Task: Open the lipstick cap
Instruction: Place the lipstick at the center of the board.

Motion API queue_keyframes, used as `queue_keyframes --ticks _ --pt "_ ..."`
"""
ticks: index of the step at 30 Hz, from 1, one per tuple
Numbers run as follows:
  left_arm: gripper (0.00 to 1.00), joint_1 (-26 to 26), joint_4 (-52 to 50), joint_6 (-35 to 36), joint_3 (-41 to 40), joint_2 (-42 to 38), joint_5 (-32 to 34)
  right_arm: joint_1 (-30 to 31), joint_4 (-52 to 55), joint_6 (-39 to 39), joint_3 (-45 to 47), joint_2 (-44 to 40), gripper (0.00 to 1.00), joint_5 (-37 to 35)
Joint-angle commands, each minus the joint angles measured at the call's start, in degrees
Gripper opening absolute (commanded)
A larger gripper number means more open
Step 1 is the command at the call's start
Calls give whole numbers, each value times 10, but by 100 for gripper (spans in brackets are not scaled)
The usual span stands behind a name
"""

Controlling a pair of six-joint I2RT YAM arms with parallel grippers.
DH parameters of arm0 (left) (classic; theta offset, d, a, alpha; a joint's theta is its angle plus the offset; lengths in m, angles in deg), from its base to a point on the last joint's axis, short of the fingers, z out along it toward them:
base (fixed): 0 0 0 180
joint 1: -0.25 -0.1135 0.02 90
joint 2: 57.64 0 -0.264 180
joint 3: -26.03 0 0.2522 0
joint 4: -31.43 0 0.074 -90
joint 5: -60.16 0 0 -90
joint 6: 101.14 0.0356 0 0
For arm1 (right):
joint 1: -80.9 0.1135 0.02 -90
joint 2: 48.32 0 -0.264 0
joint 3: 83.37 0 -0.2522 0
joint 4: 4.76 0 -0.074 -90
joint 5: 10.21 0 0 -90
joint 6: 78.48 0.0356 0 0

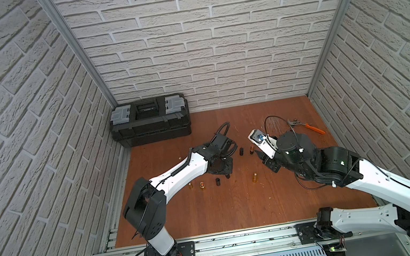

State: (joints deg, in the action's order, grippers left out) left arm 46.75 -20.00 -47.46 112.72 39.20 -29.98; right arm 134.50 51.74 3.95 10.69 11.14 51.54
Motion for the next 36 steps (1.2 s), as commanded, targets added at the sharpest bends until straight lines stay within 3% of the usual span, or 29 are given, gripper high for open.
queue_keyframes --ticks 1,11,36 --pt "19 13 52 21 4 11 46 -2 -5 13 13 2 42 -19" --pt "19 33 39 40 20 59 75 -2 -21 14 25 23 42 -12" --pt "21 53 60 36 -21 72 81 -2 -21 12 28 42 42 -12"
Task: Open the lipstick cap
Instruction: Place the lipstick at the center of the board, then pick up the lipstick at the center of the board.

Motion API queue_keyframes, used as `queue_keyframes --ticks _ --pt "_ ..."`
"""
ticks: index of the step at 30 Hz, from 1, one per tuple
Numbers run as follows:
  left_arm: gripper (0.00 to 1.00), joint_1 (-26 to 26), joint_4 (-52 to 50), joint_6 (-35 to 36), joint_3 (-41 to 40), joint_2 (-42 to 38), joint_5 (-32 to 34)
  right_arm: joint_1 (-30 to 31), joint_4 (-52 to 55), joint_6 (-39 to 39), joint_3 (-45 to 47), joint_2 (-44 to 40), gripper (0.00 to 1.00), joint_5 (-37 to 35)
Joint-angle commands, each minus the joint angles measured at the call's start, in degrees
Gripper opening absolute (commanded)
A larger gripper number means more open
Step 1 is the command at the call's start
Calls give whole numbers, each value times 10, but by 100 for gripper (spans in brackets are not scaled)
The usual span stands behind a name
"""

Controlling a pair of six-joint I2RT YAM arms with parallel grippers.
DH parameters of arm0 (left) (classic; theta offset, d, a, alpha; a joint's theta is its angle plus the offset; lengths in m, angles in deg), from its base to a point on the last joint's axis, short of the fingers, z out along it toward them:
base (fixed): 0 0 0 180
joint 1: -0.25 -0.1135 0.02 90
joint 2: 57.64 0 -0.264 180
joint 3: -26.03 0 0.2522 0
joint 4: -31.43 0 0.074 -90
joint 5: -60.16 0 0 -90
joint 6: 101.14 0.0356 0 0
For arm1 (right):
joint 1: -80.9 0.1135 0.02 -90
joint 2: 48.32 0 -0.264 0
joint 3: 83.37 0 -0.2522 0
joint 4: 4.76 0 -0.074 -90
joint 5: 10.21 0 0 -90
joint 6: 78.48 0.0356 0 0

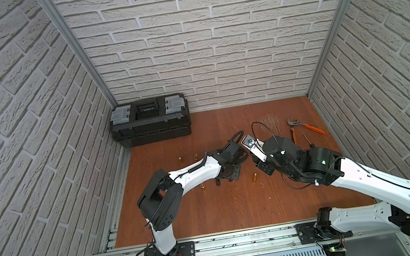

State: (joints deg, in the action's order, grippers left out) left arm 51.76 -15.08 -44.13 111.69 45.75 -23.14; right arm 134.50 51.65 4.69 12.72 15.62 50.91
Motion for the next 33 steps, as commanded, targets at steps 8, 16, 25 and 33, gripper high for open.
queue_keyframes --ticks 8,16,25,33 --pt "39 4 10 0 -17 -1 14 -2 -18 8 7 -3 42 -6" --pt "51 3 -44 6 33 -21 21 -2 5 13 -23 4 42 2" --pt "56 4 -168 47 175 -21 -47 -1 56 37 -99 -29 43 7" --pt "57 25 -192 69 243 51 -107 -1 94 51 -127 -88 43 -14"
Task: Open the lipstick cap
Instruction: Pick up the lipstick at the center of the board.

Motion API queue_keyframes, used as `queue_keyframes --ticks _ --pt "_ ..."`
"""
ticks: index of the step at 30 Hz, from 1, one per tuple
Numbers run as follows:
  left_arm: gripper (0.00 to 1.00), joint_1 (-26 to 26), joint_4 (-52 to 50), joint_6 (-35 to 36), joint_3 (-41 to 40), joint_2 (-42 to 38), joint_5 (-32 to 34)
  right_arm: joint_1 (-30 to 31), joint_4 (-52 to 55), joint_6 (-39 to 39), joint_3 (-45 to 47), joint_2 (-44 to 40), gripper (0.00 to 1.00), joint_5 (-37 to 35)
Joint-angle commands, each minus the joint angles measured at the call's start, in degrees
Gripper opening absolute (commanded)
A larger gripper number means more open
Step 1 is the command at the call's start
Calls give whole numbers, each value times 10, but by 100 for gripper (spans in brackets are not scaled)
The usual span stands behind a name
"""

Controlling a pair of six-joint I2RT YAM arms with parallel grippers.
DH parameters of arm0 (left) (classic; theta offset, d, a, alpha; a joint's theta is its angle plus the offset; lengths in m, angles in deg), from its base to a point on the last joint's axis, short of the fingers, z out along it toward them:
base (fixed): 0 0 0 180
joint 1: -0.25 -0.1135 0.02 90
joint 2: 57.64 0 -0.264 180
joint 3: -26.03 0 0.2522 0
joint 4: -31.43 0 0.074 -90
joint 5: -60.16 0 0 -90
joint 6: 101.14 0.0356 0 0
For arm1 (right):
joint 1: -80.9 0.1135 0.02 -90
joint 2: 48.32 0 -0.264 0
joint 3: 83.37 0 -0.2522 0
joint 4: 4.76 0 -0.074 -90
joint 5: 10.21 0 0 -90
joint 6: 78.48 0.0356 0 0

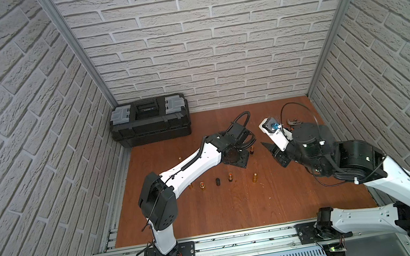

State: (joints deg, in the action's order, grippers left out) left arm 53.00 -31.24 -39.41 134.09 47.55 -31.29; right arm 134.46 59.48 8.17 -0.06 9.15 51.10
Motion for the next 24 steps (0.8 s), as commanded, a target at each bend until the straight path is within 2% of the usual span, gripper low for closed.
queue_keyframes --ticks 1,10,24 --pt "57 17 -34 23 29 45 -28 0 11 17 10 -36 43 -19" --pt "56 60 -82 34 132 138 -22 -1 14 36 42 -94 44 -22" --pt "54 69 -77 47 136 193 -25 0 11 50 70 -109 44 -36"
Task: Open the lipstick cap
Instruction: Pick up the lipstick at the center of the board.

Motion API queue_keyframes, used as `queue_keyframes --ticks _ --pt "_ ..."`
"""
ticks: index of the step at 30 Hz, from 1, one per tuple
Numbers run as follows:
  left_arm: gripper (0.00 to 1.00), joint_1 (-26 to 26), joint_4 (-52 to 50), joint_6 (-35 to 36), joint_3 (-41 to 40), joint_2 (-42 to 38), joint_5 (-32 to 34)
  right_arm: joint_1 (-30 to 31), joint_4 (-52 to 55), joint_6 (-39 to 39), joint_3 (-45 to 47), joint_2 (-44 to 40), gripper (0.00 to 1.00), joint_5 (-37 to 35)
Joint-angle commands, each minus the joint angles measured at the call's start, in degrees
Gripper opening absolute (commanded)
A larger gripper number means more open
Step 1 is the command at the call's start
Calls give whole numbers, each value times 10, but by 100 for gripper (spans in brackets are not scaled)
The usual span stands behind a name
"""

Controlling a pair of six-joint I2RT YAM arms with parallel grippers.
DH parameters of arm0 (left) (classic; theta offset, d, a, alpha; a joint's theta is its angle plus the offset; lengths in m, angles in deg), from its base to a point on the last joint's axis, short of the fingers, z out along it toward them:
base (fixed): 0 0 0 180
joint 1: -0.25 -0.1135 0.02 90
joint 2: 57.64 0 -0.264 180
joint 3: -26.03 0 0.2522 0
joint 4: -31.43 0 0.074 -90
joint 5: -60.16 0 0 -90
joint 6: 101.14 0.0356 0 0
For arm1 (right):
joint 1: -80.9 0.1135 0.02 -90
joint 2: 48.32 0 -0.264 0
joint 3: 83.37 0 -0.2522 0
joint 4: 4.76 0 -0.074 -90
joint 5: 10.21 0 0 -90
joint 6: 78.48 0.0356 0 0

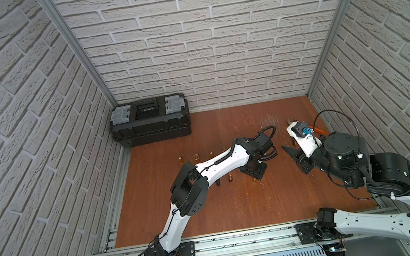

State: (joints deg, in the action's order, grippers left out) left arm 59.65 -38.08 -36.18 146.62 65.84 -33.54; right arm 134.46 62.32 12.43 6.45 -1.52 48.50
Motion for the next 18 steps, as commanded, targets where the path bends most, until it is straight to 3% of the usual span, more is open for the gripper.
queue_keyframes --ticks 1,18 --pt "53 2 -7 14 11 12 -1 -1 -18 6 6 -1 44 -9" --pt "38 2 -14 19 32 35 0 -1 -25 -1 24 -1 44 -14"
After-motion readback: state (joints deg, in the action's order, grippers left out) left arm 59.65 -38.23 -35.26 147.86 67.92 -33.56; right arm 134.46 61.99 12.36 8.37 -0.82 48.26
